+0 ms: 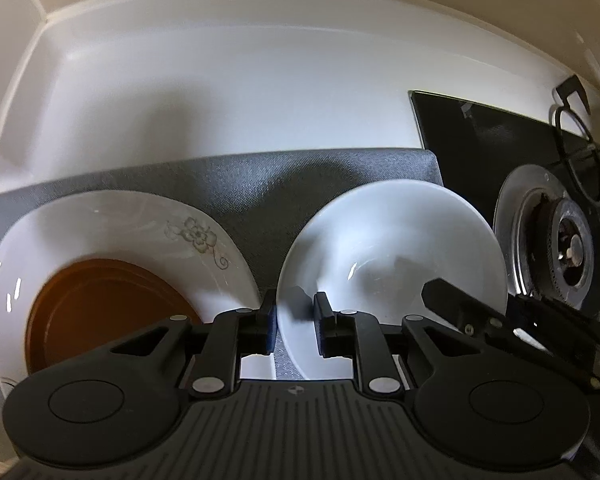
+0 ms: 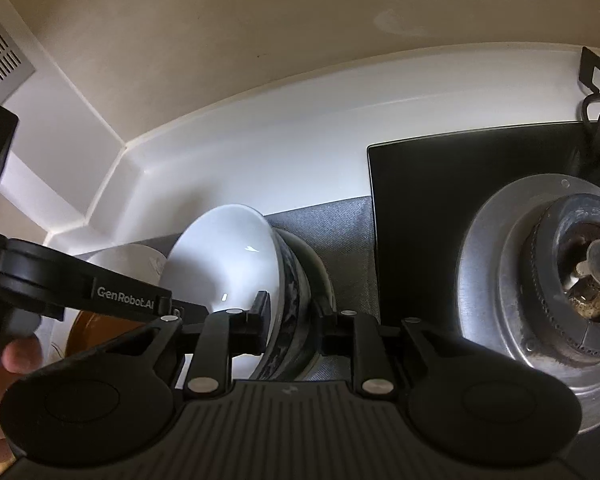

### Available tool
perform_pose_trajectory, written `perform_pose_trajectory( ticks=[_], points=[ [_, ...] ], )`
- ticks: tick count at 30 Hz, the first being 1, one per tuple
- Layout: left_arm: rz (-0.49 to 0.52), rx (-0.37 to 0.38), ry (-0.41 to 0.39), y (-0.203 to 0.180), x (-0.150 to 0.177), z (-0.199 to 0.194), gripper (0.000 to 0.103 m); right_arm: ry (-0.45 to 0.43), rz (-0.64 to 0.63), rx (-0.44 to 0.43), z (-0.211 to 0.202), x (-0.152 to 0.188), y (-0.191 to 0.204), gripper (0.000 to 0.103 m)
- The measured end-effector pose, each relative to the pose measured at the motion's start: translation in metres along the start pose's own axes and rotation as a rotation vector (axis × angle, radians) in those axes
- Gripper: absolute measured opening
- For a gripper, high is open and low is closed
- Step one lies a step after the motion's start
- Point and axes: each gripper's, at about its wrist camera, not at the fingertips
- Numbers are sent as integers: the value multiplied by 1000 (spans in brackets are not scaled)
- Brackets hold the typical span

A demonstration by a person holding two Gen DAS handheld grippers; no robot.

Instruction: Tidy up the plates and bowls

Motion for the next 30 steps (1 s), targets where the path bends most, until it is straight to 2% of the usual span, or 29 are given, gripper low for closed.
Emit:
perform_pose_trajectory(
  ticks=[6,13,20,24,28,29,30],
  points=[
    [8,14,3,1,0,-1,20,32,11,-24,-5,-3,-2,32],
    [11,12,0,-2,0,1,20,79,-36,-10,-7,-9,5,35],
    [-33,26,12,3,-1,-1,20,122,-181,127,-8,-21,31,35],
    [-35,32,8,4,4,-4,20,136,-176,127,-5,-23,30,33],
    [-33,50,12,7,7,-4,20,106,-163,123,-15,-22,30,33],
    [-31,54,14,8,8,-3,20,86,-152,110,-19,-22,28,37],
    [-31,56,16,8,8,-2,20,68,-136,103,-21,-21,25,49]
  ],
)
Point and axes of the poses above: each gripper's, at about its wrist camera, not at the fingertips, and z roughly the way its jaws point, y to its left, x to its underside, and after that the axes turned 6 degrees about x, right-handed
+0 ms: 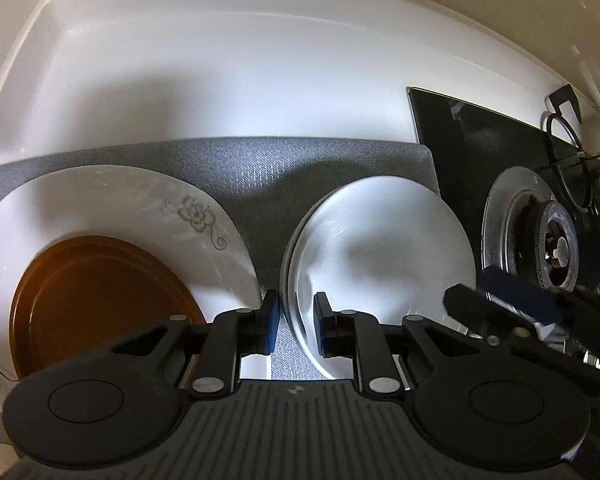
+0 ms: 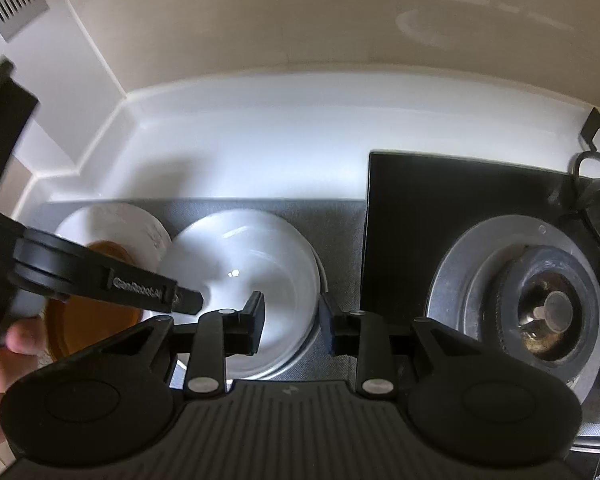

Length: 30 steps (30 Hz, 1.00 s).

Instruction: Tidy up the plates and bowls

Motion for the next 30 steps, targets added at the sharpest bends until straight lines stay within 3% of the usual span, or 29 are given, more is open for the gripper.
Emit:
perform_pose_trajectory(
  ticks=[2,7,10,11,14,17,23,30],
  points=[
    [3,-4,1,0,0,3,20,-13,41,3,1,3,-7,58],
    [25,-37,15,-7,-2,13,20,19,124,-51,19,16,-21,58],
    [95,-65,-1,-16,4,13,21,10,119,-88,26,32,-20,45],
    [111,-66,-4,-18,7,12,21,-3,107,-67,25,36,-19,34],
    [117,-55,13,-20,18,9,21,1,131,-66,19,44,-24,28],
    [114,-46,13,-21,31,11,24,-11,114,-77,15,51,-27,28],
    [171,-82,-28,-31,37,16,29,8,97,-88,29,50,-25,36],
    [189,-79,-23,-32,44,12,29,-2,88,-78,23,57,-21,31]
  ],
)
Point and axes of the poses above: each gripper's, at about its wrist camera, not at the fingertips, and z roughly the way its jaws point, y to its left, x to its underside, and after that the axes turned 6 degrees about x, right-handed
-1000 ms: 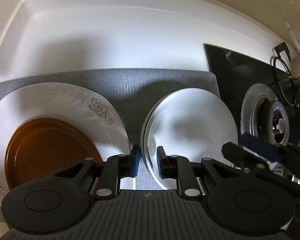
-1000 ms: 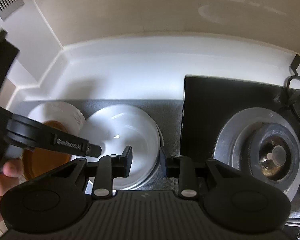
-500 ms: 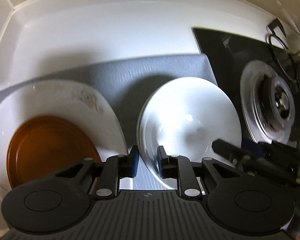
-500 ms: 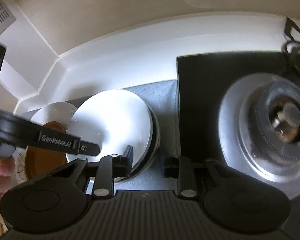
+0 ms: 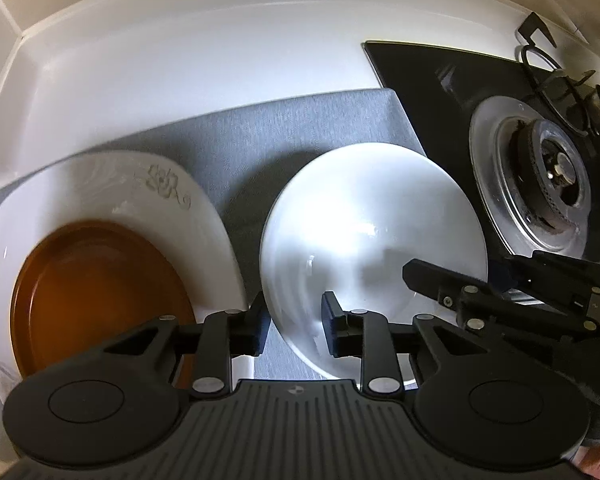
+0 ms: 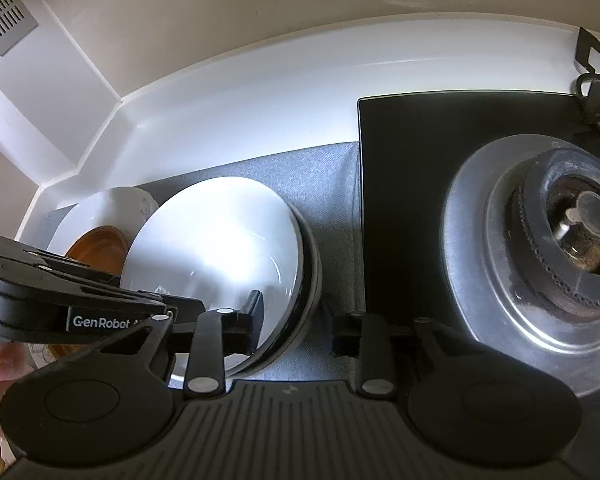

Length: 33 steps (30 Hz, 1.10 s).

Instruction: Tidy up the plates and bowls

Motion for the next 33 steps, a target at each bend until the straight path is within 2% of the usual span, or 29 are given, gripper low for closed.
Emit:
perform_pose_trajectory(
  ticks=[9,13,16,23,33],
  points=[
    [10,10,-70,-6,15,-45,29,-64,19,17,-45,4,17,31],
    [-38,35,-94,8,20,-68,29,-92,7,-1,-62,-4,34,31],
    [-74,20,-125,22,28,-87,29,-103,-19,-28,-69,-9,54,31],
    [-206,-29,-158,80,67,-129,29,-69,-125,-121,-70,-8,120,32],
    [-403,-136,-163,166,156,-187,29,28,-320,-267,-64,20,243,32]
  ],
)
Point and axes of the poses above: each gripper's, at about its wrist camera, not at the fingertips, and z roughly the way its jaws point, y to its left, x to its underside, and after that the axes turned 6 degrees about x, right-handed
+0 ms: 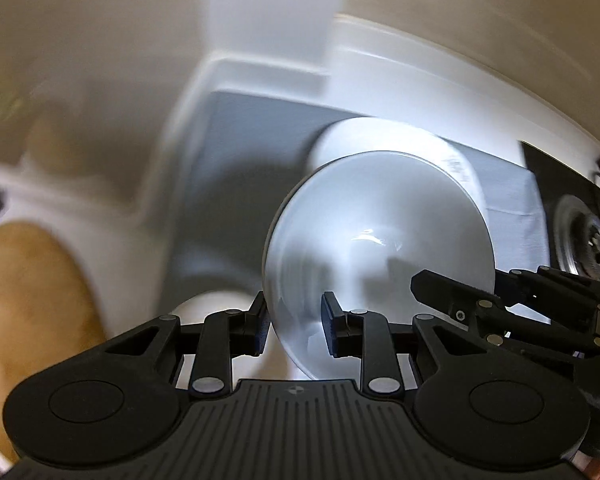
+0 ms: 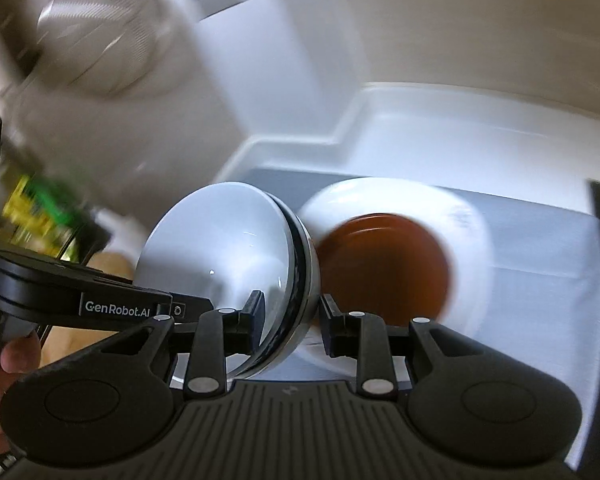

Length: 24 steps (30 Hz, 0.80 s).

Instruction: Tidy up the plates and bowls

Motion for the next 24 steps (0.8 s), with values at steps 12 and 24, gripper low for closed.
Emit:
perform_pose_trajectory(
  ticks=[12,24],
  points=[
    [-127,-23,2,82,44,-39,30,82,-116,-109,19,0,83,32],
    [-202,55,69,102,75,2,30,211,-167,-26,51,26,92,31]
  ],
)
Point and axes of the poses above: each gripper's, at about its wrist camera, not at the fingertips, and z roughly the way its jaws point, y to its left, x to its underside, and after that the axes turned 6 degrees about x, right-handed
